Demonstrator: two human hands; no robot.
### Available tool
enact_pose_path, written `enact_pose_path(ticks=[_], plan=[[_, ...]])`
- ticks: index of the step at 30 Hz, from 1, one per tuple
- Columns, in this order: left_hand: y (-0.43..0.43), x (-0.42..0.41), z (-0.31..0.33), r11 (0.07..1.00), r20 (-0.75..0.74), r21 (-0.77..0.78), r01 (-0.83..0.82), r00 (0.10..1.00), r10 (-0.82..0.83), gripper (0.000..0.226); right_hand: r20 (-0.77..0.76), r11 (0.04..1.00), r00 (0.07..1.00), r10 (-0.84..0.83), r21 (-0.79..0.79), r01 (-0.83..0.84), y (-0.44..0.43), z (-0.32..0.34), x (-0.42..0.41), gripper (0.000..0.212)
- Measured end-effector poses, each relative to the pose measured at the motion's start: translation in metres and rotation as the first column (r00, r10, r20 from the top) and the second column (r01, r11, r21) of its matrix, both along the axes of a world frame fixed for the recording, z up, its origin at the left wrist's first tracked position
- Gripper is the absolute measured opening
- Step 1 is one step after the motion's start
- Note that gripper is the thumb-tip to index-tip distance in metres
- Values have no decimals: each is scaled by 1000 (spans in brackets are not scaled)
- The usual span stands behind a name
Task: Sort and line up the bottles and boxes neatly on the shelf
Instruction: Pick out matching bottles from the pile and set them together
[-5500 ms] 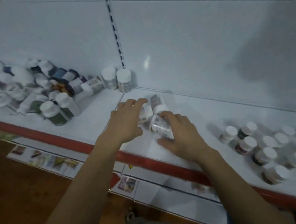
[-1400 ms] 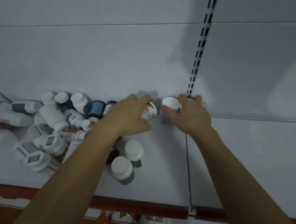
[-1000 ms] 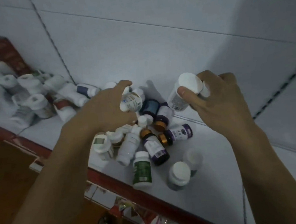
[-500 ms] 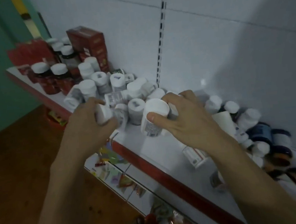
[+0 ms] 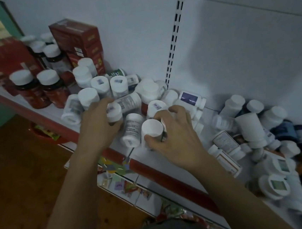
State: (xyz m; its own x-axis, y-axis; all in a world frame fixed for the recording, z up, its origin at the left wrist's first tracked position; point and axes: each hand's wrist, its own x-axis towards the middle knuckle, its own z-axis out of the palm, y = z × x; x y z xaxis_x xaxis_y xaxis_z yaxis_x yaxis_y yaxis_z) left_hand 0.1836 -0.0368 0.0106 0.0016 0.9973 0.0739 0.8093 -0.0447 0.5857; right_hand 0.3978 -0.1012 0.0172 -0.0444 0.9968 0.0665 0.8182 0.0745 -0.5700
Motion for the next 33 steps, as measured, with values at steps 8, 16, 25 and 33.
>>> enact_pose_path(ticks=[8, 16, 25, 33], plan=[[0, -1, 25, 984, -30, 146, 99, 995, -95, 52, -187, 979, 980, -69, 174, 102, -4, -3, 6, 57], [10, 62, 65, 892, -177, 145, 428, 898, -402, 53, 1, 961, 964, -266, 79, 265, -5, 20, 60, 47], [10, 186, 56, 630, -305, 38, 775, 610, -731, 56, 82, 853, 855, -511, 173, 493, -73, 52, 144, 24], [-18, 258, 48, 524, -232, -84, 848, 495, -838, 57, -36, 714, 725, -688, 147, 685, -152, 66, 218, 15]])
